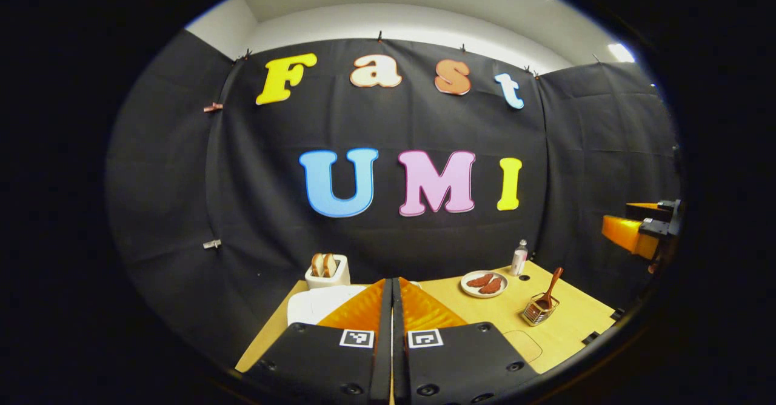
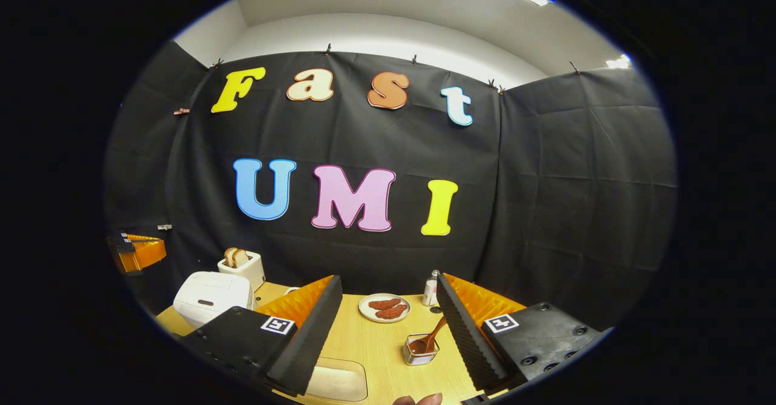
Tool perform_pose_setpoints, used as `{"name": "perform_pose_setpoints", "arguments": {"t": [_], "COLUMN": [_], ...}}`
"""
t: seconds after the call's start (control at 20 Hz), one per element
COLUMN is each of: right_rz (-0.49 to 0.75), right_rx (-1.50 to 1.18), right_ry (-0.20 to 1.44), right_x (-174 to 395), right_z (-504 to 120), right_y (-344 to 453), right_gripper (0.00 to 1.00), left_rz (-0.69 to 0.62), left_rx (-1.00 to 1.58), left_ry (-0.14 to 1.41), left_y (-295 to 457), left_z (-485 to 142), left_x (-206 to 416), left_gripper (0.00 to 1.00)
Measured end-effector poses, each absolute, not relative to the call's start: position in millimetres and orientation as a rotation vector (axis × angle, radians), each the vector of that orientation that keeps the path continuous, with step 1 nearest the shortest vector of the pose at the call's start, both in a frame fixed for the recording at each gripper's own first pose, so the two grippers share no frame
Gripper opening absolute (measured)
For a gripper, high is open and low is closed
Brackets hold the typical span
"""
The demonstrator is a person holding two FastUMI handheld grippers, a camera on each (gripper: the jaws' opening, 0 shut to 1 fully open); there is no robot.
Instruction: Close the left gripper, press the button to open the rice cooker; take a wooden spoon from the chopstick holder with the right hand, scoop a spoonful of rice and pour it into the rice cooker, then put the wooden spoon back into the chopstick holder.
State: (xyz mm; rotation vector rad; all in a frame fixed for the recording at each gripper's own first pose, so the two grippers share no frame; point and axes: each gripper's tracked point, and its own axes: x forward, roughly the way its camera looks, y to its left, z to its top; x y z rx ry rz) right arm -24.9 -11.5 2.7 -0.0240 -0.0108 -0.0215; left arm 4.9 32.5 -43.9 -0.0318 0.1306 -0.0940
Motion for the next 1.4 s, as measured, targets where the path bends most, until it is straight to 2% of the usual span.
{"name": "perform_pose_setpoints", "arguments": {"t": [0.05,0.45,0.9,1.4], "right_rz": [-0.023,-0.074,-0.156,-0.180], "right_rx": [-0.027,-0.033,-0.008,-0.008], "right_ry": [-0.009,0.023,0.067,0.087], "right_x": [-25.1,-23.8,-28.4,-31.7], "right_z": [1.1,-15.4,-36.2,-43.4], "right_y": [-13.6,-39.8,-80.5,-90.7], "right_gripper": [0.97,0.98,0.98,0.98], "left_rz": [-0.103,-0.213,-0.192,-0.185], "left_rx": [-0.059,-0.121,-0.128,-0.082], "left_ry": [0.160,0.447,0.703,0.746], "left_y": [44.1,80.6,95.5,95.3], "left_z": [-52.2,-153.3,-239.1,-252.1], "left_x": [16.0,73.7,107.9,119.5], "left_gripper": [0.06,0.06,0.06,0.06]}}
